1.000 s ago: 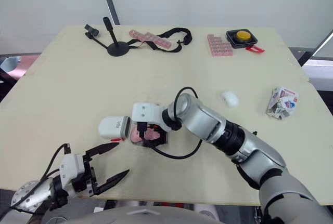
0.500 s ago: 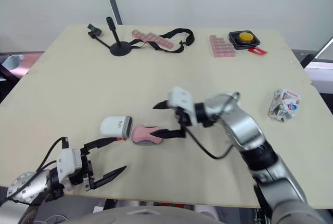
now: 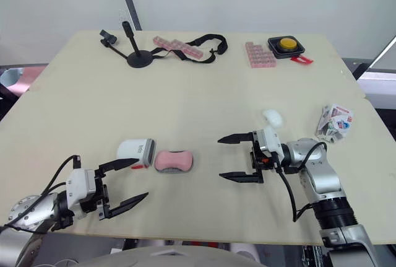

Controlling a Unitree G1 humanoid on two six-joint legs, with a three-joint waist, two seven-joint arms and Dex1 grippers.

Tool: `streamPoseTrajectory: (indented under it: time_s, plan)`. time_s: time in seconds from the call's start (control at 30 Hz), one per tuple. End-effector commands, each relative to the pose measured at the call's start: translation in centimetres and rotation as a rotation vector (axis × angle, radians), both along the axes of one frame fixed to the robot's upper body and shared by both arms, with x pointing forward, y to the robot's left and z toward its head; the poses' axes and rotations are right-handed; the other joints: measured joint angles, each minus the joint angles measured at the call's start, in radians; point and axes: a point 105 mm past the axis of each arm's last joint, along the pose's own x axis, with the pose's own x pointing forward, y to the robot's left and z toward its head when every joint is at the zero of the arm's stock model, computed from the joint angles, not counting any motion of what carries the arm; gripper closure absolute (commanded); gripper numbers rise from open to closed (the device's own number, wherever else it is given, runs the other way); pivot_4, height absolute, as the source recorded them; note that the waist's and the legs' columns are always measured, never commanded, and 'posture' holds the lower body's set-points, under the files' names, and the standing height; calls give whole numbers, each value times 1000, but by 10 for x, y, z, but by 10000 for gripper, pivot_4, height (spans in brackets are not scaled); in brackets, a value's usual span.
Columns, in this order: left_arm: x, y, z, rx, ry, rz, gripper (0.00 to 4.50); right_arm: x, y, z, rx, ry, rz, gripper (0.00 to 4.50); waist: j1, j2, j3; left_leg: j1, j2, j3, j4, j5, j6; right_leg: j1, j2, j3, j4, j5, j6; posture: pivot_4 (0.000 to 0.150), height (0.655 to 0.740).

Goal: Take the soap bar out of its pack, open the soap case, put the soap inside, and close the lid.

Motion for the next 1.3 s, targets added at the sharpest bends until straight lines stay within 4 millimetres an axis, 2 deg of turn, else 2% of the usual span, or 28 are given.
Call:
streamPoseTrajectory:
  time_s: [0.03,0.23,0.4,0.47,0.77,0.93,1.13,1.3]
  plan:
    - [3,16,8,10,-48,82,0,-1,-2,1,-2,-38,-9,709,1,0,0,0,0,0,0,-1,2,0,0,0,0,0,0,1500,7395]
    - [9,61,14,100,-67,185,0,-7,-7,-6,-45,-16,3,709,3,0,0,0,0,-1,0,-2,4,1,0,-1,-1,0,0,1500,7395]
    - [35,76,20,163,-83,143,0,-10,-7,-7,-68,-8,35,709,10,0,0,1,0,-1,1,-3,6,2,-1,-2,-1,0,0,1500,7395]
    - [44,77,18,181,-36,93,0,-9,-6,-5,-68,-11,37,709,8,-1,0,0,0,-1,2,-3,6,1,0,-2,0,0,0,1500,7395]
    - [69,65,18,330,111,-197,0,-6,-4,-3,-79,-30,13,709,11,-1,-1,-2,0,-1,2,-2,6,-1,-1,-1,3,-1,-2,1500,7395]
    - [87,54,20,408,101,-286,0,-6,-5,-3,-73,-28,-10,709,15,-1,-1,-2,-1,-1,3,-2,6,-2,-1,-1,4,-1,-3,1500,7395]
    - [94,40,13,456,114,-388,0,-4,-2,1,-25,9,-50,709,17,-1,-1,-2,-1,-1,3,-1,4,-2,-1,-2,6,-2,-3,1500,7395]
    - [102,30,10,450,125,-416,0,-5,-2,0,-49,-4,-50,709,25,-1,-1,-3,0,-1,4,-1,4,-2,-1,-3,7,-2,-3,1500,7395]
